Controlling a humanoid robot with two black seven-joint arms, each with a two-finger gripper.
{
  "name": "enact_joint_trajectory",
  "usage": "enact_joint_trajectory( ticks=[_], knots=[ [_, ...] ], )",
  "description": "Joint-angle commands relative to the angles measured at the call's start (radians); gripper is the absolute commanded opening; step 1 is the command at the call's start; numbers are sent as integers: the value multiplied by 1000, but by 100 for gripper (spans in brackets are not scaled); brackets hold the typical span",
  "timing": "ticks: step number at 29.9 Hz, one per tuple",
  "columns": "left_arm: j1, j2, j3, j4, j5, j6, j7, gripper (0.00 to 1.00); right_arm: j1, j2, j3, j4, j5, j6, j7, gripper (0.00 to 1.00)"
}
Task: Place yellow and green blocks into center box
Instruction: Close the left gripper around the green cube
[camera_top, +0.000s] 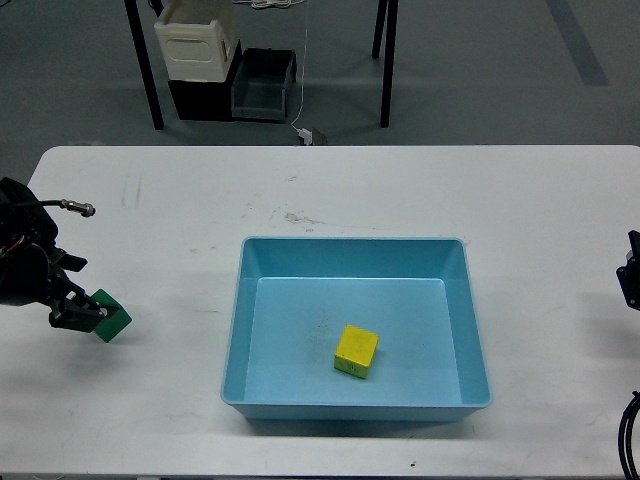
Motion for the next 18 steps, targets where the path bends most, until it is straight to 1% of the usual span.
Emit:
enact_joint_trajectory(
  ticks=[1,5,14,18],
  knots=[
    [1,-3,28,22,-2,0,0,100,0,0,-1,-13,0,0,0,100],
    [1,-8,36,31,-2,0,0,100,-3,0,1,-14,0,-2,2,100],
    [3,-70,36,70,-5,1,0,99,-8,0,1,-13,0,-2,3,100],
    [4,-84,38,100,-2,36,0,99,-8,0,1,-13,0,-3,3,100]
  ],
)
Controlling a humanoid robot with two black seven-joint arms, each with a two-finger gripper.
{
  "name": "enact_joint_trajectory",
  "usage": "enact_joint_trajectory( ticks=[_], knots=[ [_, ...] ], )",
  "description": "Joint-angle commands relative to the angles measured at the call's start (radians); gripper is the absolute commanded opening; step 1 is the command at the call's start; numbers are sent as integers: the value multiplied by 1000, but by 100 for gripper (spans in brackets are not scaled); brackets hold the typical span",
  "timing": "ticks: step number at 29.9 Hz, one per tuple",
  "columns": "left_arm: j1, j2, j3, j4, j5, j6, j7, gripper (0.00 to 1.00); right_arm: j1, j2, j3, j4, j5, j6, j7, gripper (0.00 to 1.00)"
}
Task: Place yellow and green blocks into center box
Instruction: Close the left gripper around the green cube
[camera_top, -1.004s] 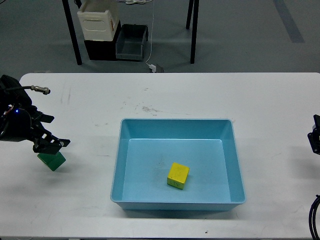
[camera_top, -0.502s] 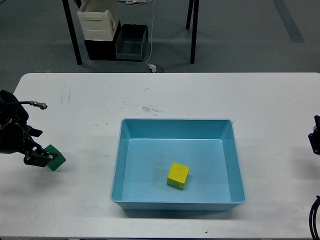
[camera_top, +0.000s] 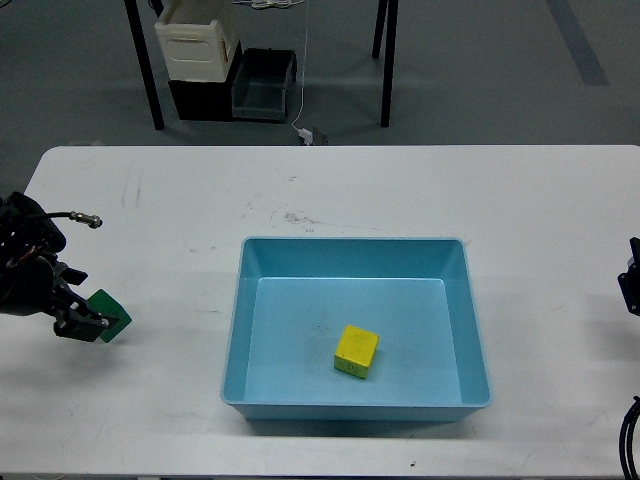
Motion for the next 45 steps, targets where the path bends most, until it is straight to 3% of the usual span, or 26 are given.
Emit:
enact_joint_trajectory(
  ticks=[1,12,20,36,45],
  knots=[
    [2,-16,3,31,2,19,0,99,-1,0,0,0,-1,-1,0,100],
    [7,-24,43,56,-7,64,0,92,-1,0,0,0,-1,-1,0,100],
    [11,-26,47,58,-1,93,0,69,-1,0,0,0,-1,-3,0,100],
    [25,-41,49,93,-2,90,0,70,-1,0,0,-3,-1,-4,0,100],
    [31,-36,49,94,-1,90,0,41,-1,0,0,-11,-1,-4,3,100]
  ],
)
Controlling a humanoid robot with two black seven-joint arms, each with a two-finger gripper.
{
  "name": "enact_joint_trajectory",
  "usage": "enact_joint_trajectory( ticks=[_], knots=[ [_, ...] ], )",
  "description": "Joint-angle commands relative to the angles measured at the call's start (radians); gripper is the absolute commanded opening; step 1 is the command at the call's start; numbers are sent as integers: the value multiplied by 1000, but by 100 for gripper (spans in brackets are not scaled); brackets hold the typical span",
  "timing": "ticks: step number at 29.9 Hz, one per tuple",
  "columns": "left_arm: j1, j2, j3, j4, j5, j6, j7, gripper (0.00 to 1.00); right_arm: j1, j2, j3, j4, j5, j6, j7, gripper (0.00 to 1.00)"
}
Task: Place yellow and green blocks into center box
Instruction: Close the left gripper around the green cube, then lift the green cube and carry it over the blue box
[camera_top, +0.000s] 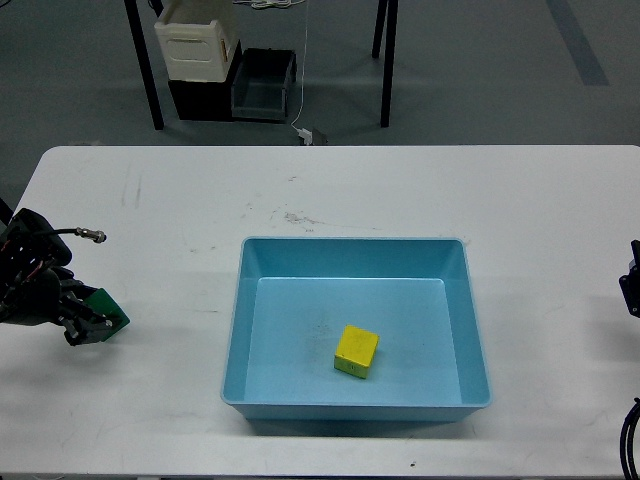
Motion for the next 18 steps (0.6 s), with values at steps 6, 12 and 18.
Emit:
enact_joint_trajectory(
  ticks=[6,12,18],
  knots=[
    [-19,12,-18,-1,-49,17,0,35,0,0,0,-2,0,0,1,100],
    [-191,12,-14,28,-264,37,0,35,0,0,0,-2,0,-1,1,100],
    [-343,1,-9,-62,-355,21,0,35,0,0,8,-2,0,-1,1,100]
  ],
)
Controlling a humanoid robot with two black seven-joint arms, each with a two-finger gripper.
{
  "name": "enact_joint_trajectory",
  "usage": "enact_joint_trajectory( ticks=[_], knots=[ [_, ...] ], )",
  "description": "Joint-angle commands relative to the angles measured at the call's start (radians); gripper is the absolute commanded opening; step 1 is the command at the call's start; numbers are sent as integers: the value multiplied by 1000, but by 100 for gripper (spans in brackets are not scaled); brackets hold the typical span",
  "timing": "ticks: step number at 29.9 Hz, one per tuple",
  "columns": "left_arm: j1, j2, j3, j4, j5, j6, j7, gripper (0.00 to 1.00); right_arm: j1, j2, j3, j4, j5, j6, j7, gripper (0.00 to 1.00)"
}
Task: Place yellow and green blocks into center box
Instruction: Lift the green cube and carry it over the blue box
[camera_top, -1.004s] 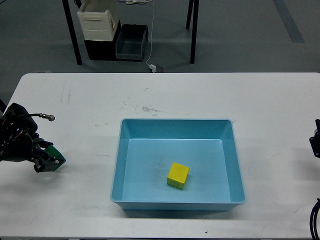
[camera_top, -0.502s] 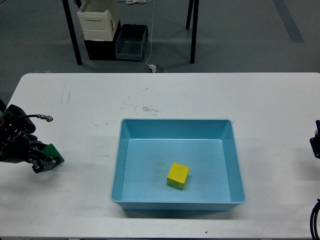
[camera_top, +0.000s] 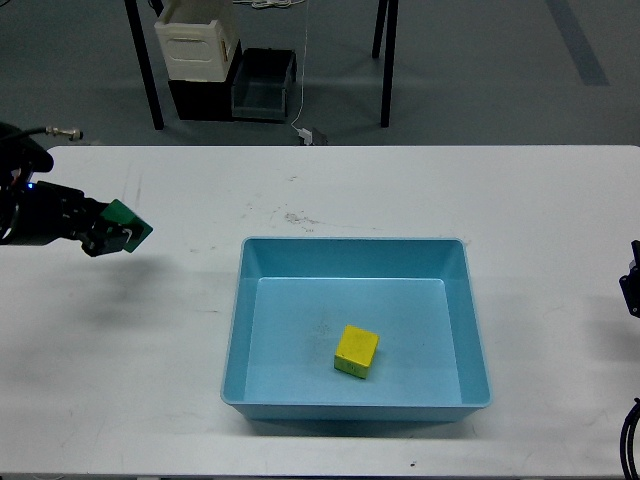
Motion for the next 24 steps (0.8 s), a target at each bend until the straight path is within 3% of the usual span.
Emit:
enact_joint_trajectory(
  ticks=[1,6,11,15,21,24],
  knots=[
    [-81,-11,3,-74,-20,-9,0,35,0,0,7,1,0,0,0,100],
    [-137,-126,5,-164,-15,-35,0,35,0,0,11,1,0,0,0,100],
    [-197,-246,8,-223,20,-133,0,35,0,0,11,1,0,0,3,100],
    [-217,-355,18,-221,92,-133,0,36,0,0,11,-1,0,0,6,100],
    [-238,-465,184,-203,206,-133,0,36,2,0,11,1,0,1,6,100],
    [-227,-501,204,-172,261,-133,0,36,2,0,11,1,0,1,6,100]
  ],
)
